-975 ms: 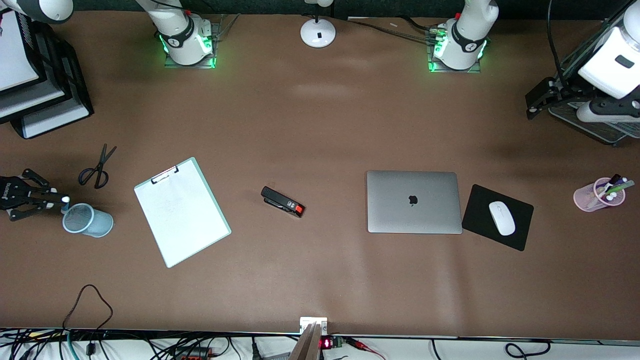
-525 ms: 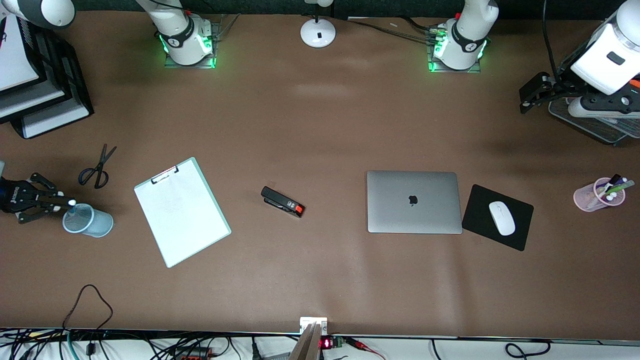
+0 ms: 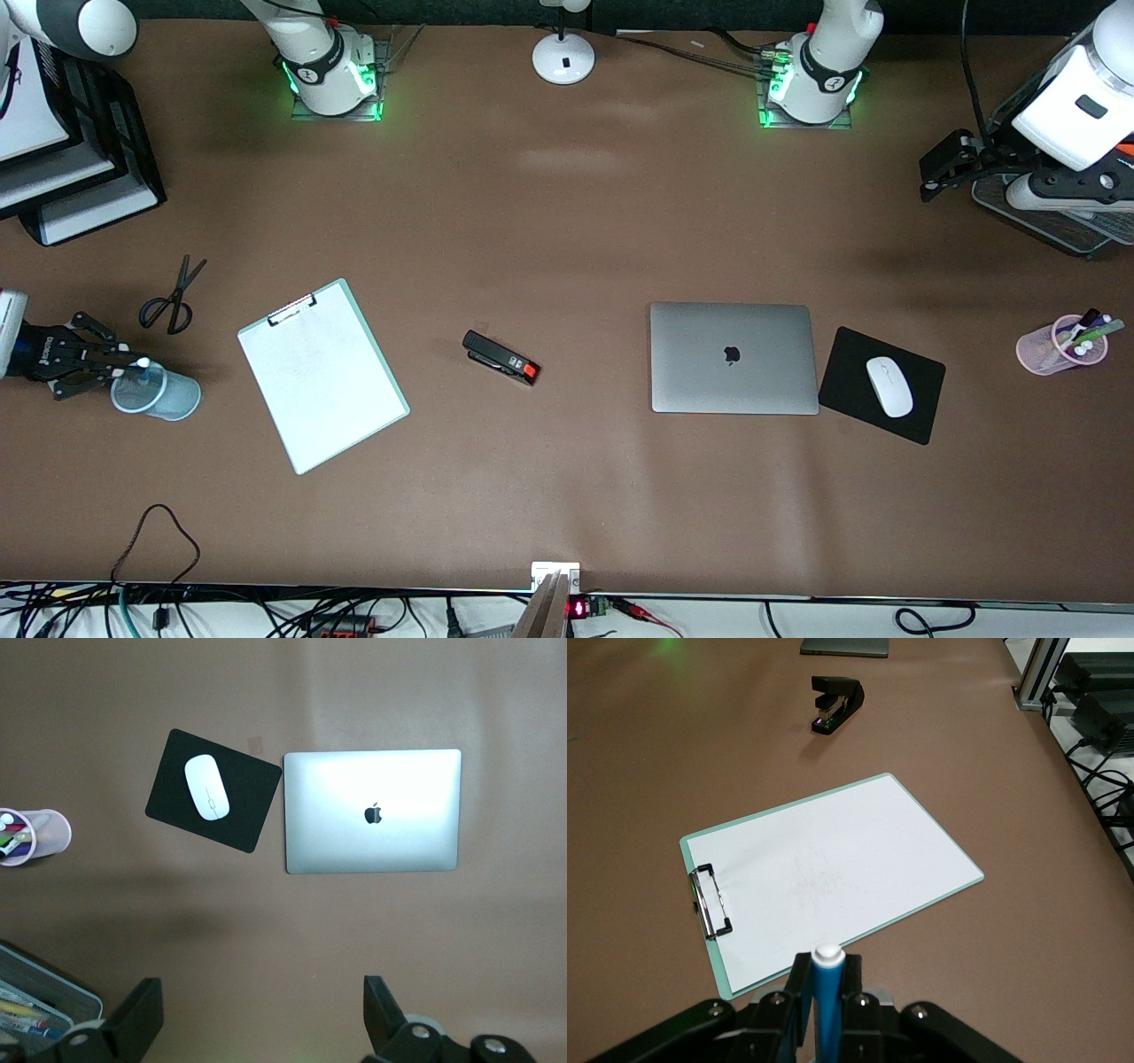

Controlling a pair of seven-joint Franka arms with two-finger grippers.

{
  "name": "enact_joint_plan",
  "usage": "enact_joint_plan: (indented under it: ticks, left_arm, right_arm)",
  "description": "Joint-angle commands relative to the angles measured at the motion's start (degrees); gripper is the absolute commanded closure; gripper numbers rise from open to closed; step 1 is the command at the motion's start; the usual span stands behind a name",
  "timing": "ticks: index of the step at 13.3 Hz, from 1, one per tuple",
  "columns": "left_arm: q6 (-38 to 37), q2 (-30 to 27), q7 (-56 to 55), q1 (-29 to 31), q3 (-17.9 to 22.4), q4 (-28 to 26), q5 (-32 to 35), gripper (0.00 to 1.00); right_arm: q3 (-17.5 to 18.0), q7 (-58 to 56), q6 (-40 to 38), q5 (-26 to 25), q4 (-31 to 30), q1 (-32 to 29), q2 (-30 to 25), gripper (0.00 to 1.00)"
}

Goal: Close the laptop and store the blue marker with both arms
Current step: 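Lower the blue marker into the light blue cup with the right gripper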

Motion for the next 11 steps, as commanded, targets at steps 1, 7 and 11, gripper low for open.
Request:
enact_joint_plan:
  ticks: [1, 7, 11]
  left_arm:
    - [1.27, -0.79, 2.62, 0.02, 0.37, -1.27, -1.07, 0.00]
    - [1.36, -0.62, 3.24, 0.90, 0.28, -1.27, -1.15, 0.00]
    - [1.53, -0.18, 3.24, 1.07, 0.37, -1.27, -1.15, 0.00]
  right_arm:
    - [0.41, -1.02, 0.32, 1.21, 1.96, -0.58, 1.44, 0.94]
    - [0.32, -0.14, 2.08, 3.66, 1.96, -0.75, 2.85, 0.94]
    - [0.23, -0.32, 2.61, 3.67, 1.96, -0.84, 3.28, 0.94]
